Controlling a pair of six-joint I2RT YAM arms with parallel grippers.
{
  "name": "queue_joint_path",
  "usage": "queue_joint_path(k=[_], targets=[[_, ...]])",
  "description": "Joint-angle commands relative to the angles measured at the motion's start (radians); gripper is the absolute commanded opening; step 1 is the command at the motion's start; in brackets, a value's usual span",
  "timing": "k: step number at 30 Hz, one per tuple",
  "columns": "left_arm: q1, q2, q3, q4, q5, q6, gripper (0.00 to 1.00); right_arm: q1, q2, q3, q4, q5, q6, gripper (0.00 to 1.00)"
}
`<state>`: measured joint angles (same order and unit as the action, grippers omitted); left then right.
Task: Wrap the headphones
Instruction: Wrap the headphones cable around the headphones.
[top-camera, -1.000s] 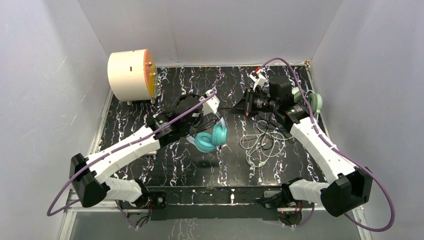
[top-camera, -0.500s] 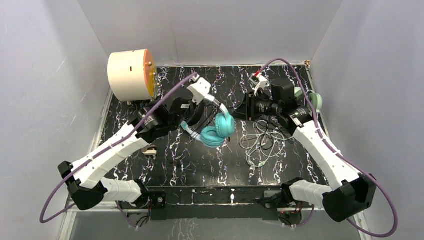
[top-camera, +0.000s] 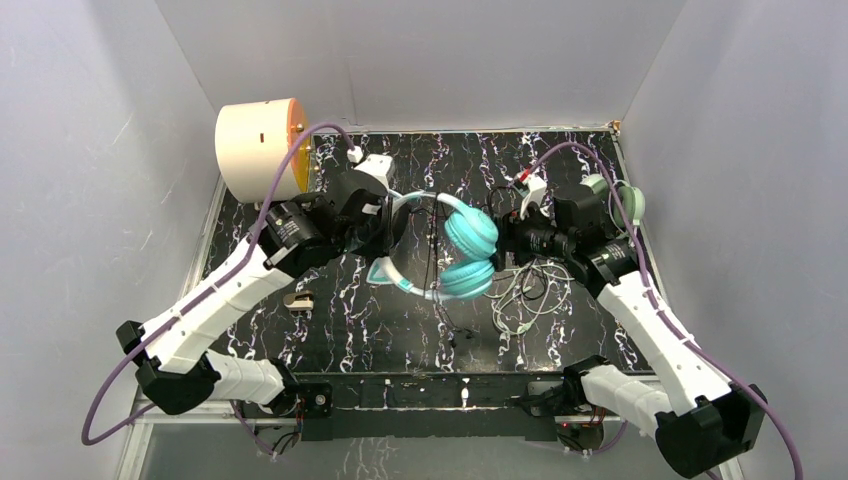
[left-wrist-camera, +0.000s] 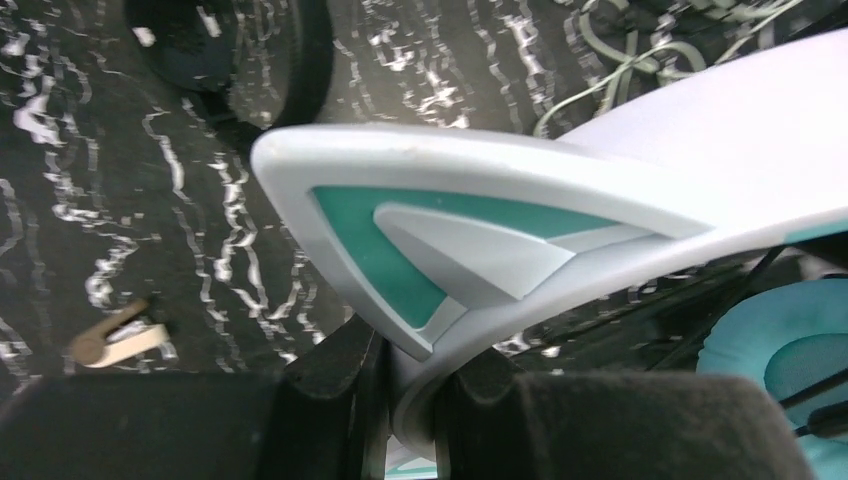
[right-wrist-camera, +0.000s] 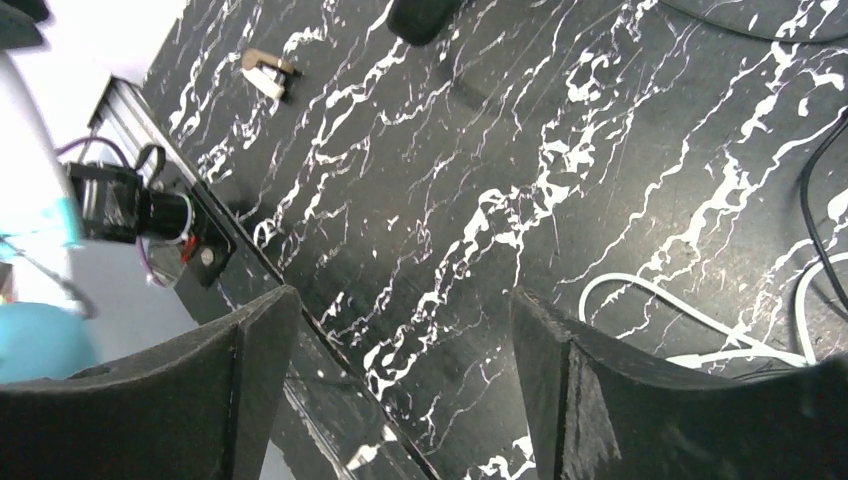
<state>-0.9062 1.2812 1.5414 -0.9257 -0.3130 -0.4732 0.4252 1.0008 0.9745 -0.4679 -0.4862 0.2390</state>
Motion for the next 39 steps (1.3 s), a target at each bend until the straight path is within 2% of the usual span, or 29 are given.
queue_joint_path(k=[1, 3, 6, 9, 14, 18, 23, 31, 35, 37, 39], targets=[[0.005, 0.002, 0.128, -0.003, 0.101, -0.209, 0.0, -0.017, -0.056, -0.085, 0.163, -0.104, -0.013, 0.88], [0.006, 0.015, 0.164, -0.028, 0.102, -0.257, 0.0, -0.03, -0.074, -0.145, 0.256, -0.143, 0.003, 0.94], [0.009, 0.027, 0.206, -0.064, 0.108, -0.349, 0.0, -0.038, -0.066, -0.186, 0.323, -0.173, 0.033, 0.95], [0.012, 0.028, 0.227, -0.09, 0.128, -0.414, 0.0, -0.039, -0.066, -0.164, 0.292, -0.133, 0.001, 0.95], [0.017, 0.044, 0.259, -0.172, 0.134, -0.494, 0.0, -0.039, -0.132, -0.095, 0.178, 0.023, -0.105, 0.99], [0.018, 0.088, 0.332, -0.29, 0.099, -0.48, 0.0, -0.039, -0.152, -0.037, 0.117, 0.051, -0.16, 0.99], [0.019, 0.153, 0.393, -0.5, -0.054, -0.448, 0.0, -0.038, -0.125, 0.042, 0.04, 0.042, -0.204, 0.95], [0.073, 0.123, 0.266, -0.504, -0.12, -0.397, 0.0, -0.037, -0.115, 0.125, -0.051, 0.123, -0.268, 0.95], [0.109, 0.12, 0.263, -0.481, -0.098, -0.386, 0.0, -0.038, -0.09, 0.09, -0.009, -0.011, -0.166, 0.95], [0.127, 0.113, 0.274, -0.458, -0.075, -0.376, 0.0, -0.038, -0.091, 0.034, 0.06, -0.046, -0.018, 0.97], [0.134, 0.112, 0.291, -0.448, -0.068, -0.37, 0.0, -0.039, -0.083, -0.026, 0.097, -0.036, 0.198, 0.99]])
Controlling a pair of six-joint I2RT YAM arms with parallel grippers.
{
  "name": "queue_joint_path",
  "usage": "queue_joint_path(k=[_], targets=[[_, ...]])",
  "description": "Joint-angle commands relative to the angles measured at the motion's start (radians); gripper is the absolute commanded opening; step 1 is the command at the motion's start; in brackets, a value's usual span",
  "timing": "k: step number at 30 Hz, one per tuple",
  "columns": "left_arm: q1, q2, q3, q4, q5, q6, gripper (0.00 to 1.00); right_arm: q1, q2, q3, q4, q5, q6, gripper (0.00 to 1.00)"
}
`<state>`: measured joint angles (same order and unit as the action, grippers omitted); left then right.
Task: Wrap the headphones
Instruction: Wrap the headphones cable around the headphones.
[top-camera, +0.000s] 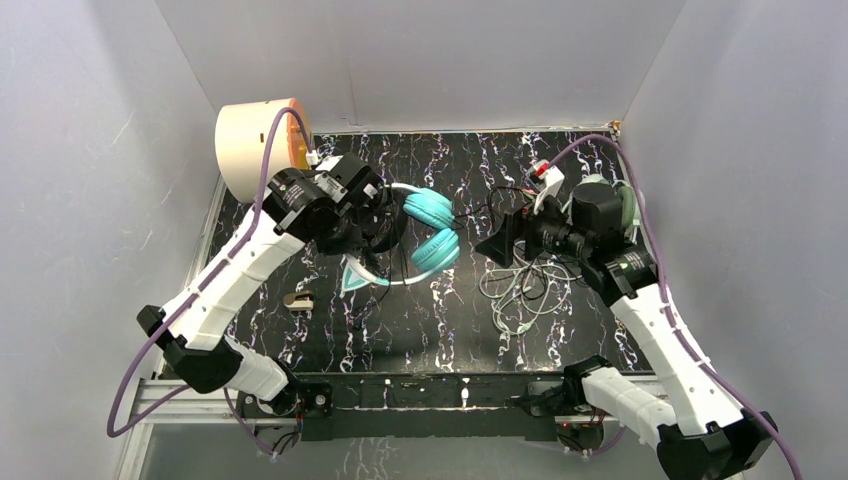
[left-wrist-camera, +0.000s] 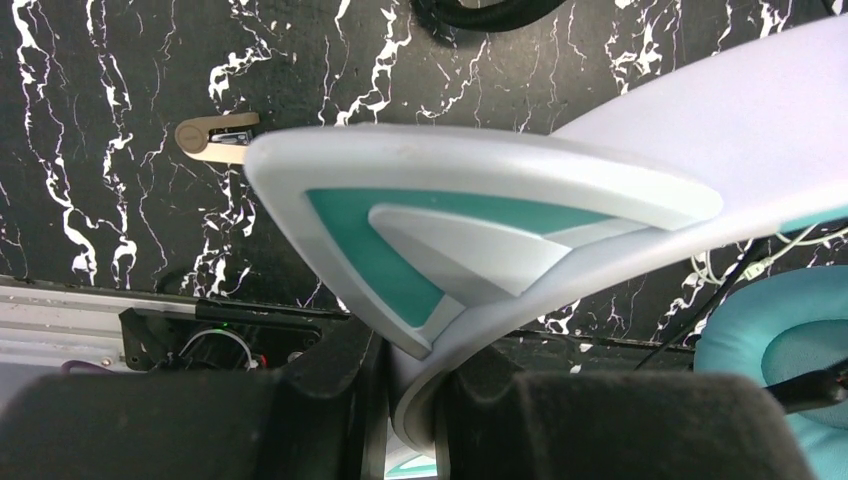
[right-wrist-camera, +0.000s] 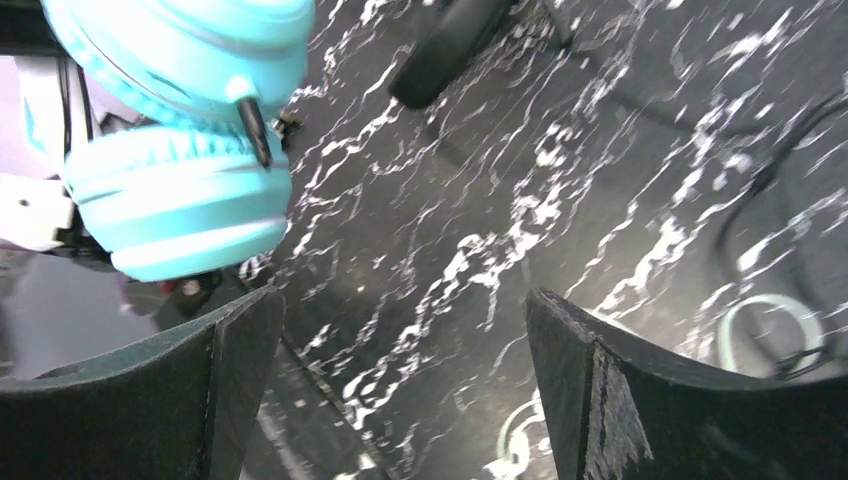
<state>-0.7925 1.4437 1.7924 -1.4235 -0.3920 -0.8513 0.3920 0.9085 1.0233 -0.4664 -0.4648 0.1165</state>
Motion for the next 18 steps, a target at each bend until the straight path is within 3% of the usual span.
queue_joint_path(k=[1, 10, 15, 18], targets=[[0.022, -0.049, 0.048, 0.05, 0.015, 0.01, 0.0, -0.004, 0.019, -0.102, 0.107, -0.07, 0.414, 0.99], [0.028, -0.081, 0.038, 0.123, 0.053, 0.031, 0.0, -0.004, 0.123, -0.228, 0.162, -0.092, 1.071, 0.99], [0.028, -0.066, 0.04, 0.161, 0.081, 0.045, 0.0, 0.035, 0.074, -0.363, 0.249, -0.122, 1.442, 0.99], [0.028, -0.06, 0.038, 0.183, 0.091, 0.049, 0.0, 0.088, 0.031, -0.375, 0.218, -0.029, 1.518, 0.99]])
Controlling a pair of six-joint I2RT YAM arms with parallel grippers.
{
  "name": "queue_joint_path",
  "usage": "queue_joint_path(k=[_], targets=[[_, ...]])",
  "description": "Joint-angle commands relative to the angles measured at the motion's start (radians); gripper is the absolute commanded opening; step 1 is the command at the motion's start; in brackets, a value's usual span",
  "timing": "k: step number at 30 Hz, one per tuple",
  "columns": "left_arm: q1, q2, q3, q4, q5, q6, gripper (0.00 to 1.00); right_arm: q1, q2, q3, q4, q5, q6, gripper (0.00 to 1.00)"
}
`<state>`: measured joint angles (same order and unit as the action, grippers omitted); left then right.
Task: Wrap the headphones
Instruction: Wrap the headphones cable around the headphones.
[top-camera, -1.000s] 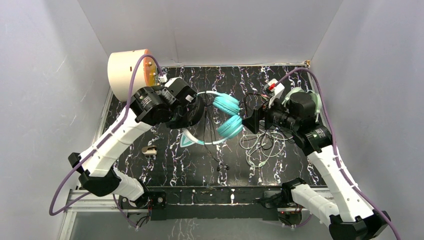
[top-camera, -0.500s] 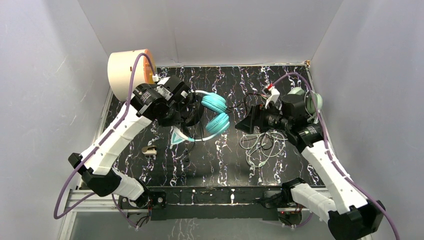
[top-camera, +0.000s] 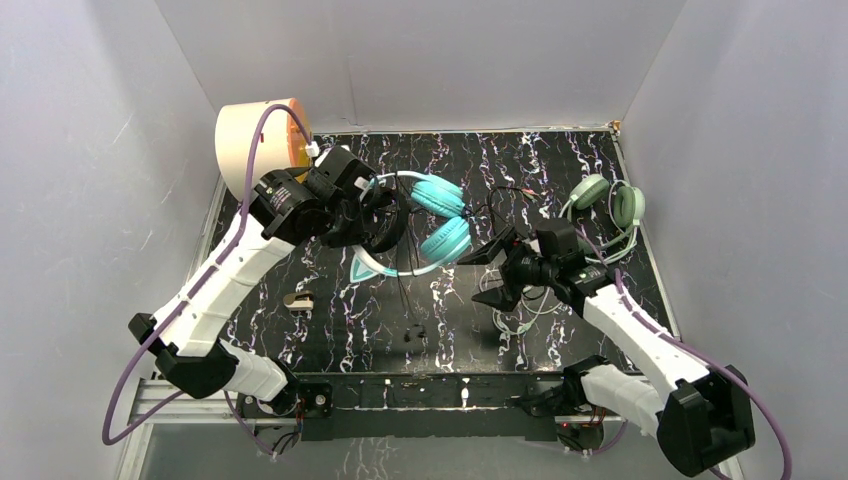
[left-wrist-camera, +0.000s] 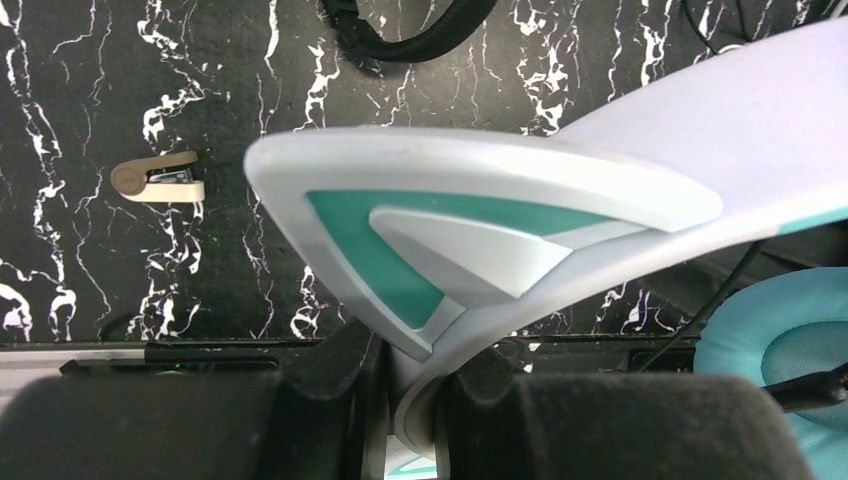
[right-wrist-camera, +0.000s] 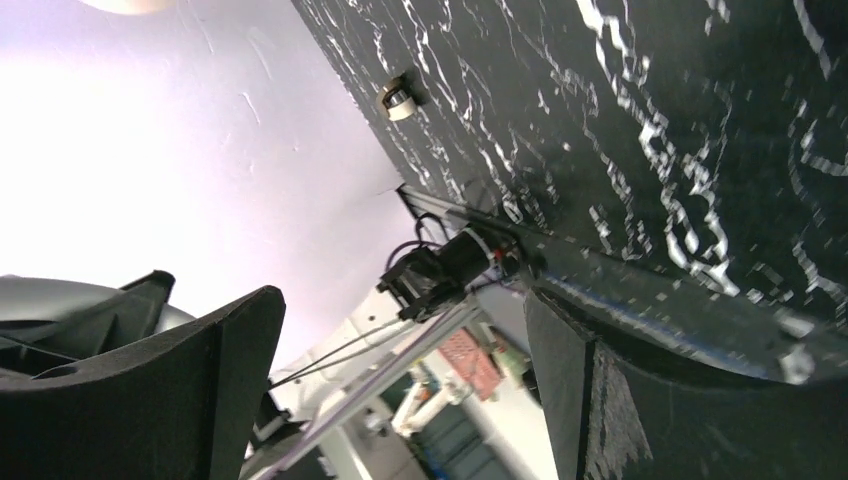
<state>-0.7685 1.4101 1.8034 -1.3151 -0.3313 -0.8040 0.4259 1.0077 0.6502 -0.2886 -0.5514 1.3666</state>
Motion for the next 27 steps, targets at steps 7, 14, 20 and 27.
queue_joint_path(k=[7, 14, 20, 27], targets=[[0.005, -0.028, 0.014, 0.146, 0.043, 0.019, 0.0, 0.267, 0.043, -0.023, 0.195, 0.11, 0.414, 0.99], [0.006, -0.05, -0.021, 0.221, 0.052, 0.032, 0.0, 0.341, 0.186, 0.011, 0.353, 0.09, 0.464, 0.98], [0.005, -0.061, -0.057, 0.278, 0.066, 0.034, 0.0, 0.38, 0.174, 0.001, 0.36, 0.132, 0.513, 0.92], [0.007, -0.055, -0.035, 0.314, 0.143, 0.024, 0.0, 0.432, 0.217, -0.03, 0.475, 0.19, 0.591, 0.71]])
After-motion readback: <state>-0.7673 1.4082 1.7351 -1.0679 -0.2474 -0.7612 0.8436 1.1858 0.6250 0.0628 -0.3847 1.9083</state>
